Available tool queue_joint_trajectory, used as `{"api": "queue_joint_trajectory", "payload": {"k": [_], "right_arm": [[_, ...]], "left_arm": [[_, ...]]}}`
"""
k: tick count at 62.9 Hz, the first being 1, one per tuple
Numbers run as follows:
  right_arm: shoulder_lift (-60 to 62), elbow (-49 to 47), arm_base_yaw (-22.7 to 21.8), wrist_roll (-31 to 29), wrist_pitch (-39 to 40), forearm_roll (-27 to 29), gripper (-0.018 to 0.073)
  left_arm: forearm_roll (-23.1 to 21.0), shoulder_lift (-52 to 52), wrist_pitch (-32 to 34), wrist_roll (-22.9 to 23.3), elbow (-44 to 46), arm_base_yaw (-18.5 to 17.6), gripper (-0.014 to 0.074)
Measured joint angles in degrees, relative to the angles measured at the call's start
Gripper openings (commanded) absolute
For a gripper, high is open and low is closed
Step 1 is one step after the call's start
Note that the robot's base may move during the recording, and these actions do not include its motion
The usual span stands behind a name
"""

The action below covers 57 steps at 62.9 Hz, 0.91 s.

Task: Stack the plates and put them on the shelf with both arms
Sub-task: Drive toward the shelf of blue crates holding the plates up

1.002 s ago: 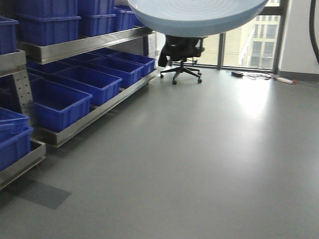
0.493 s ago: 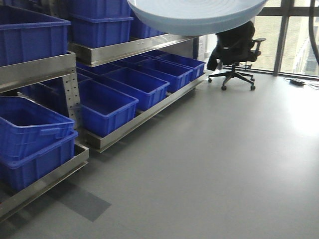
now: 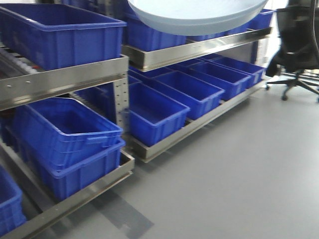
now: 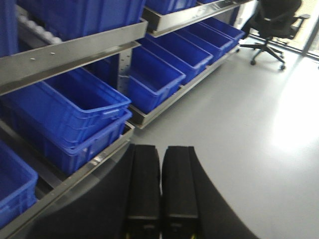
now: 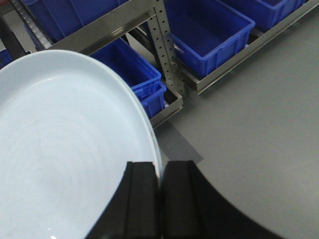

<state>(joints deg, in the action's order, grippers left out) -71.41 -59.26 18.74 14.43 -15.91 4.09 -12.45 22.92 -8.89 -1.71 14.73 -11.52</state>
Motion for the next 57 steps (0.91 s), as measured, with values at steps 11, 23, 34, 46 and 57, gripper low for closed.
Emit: {"api": "queue_joint_trajectory", "payload": {"k": [11, 23, 34, 46, 57], "right_arm": [[0.0, 0.0, 0.0, 0.0, 0.0, 0.0, 0.0052], [0.0, 0.0, 0.0, 0.0, 0.0, 0.0, 0.0052], [0.0, 0.0, 0.0, 0.0, 0.0, 0.0, 0.0052], [0.0, 0.0, 0.0, 0.0, 0.0, 0.0, 0.0052], [0.0, 0.0, 0.0, 0.0, 0.0, 0.0, 0.0052]], "left_arm": [[0.0, 0.0, 0.0, 0.0, 0.0, 0.0, 0.0087], [0.0, 0.0, 0.0, 0.0, 0.0, 0.0, 0.0087], [0.0, 0.0, 0.0, 0.0, 0.0, 0.0, 0.0087], [0.0, 0.0, 0.0, 0.0, 0.0, 0.0, 0.0087], [0.0, 0.0, 0.0, 0.0, 0.0, 0.0, 0.0087]]}}
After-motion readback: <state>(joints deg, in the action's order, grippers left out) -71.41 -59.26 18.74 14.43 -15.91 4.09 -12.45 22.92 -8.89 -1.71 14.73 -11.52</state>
